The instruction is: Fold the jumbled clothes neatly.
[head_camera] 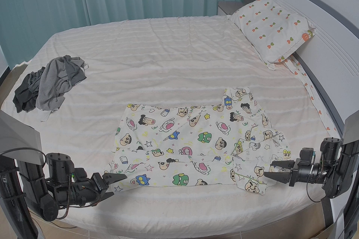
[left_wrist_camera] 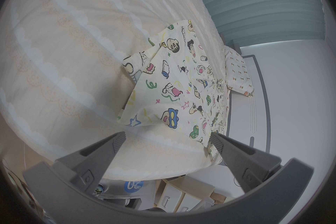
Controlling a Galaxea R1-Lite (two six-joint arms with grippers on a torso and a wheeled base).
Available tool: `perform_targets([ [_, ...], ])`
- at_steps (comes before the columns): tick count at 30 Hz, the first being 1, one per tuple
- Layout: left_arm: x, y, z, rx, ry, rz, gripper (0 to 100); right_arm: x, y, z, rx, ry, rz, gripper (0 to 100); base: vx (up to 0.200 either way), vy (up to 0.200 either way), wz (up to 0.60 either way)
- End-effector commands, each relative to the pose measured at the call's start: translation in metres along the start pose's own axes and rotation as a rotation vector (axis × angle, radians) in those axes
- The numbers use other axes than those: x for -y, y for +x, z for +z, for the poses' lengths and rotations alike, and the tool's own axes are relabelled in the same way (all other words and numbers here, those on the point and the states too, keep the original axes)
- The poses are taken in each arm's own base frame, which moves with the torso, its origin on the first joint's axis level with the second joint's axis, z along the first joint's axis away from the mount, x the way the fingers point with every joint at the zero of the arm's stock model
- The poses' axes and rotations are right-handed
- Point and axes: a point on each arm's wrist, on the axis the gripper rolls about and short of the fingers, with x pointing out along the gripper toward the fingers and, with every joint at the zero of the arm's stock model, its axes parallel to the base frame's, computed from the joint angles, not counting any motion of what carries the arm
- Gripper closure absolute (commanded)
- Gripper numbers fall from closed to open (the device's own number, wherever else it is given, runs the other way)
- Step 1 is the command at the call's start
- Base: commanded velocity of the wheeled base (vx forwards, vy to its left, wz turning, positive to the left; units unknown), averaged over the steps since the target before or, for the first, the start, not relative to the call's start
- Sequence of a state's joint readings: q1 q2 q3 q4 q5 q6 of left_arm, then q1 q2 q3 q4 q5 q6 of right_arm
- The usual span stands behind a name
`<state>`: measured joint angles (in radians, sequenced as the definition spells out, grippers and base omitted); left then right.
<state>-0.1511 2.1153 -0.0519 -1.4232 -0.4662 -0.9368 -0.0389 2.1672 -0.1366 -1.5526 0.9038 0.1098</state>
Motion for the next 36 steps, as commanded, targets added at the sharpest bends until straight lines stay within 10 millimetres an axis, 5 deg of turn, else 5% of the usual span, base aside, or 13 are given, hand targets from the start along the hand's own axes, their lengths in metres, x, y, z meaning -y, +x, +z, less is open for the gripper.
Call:
perform_targets([
  [1,0.000,0.000,0.000,-0.002,-0.001,0.002,0,-0.027,0.017,0.015,0.006,0.016,0.109,0,0.000,0.000,0.00],
  [13,0.000,0.001,-0.001,0.002,0.002,0.006,0,-0.027,0.092,-0.015,-0.128,0.150,0.163,0,0.000,0.000,0.00],
  [22,0.000,0.001,-0.001,0.004,0.002,0.008,0,-0.008,0.112,-0.016,-0.142,0.259,0.139,0,0.000,0.000,0.00],
  [29,0.000,0.001,-0.001,0.003,0.003,0.008,0,-0.012,0.107,-0.009,-0.122,0.278,0.146,0,0.000,0.000,0.00],
  [36,0.000,0.001,-0.001,0.004,0.002,0.008,0,-0.037,0.071,0.009,-0.062,0.239,0.161,0,0.000,0.000,0.00],
])
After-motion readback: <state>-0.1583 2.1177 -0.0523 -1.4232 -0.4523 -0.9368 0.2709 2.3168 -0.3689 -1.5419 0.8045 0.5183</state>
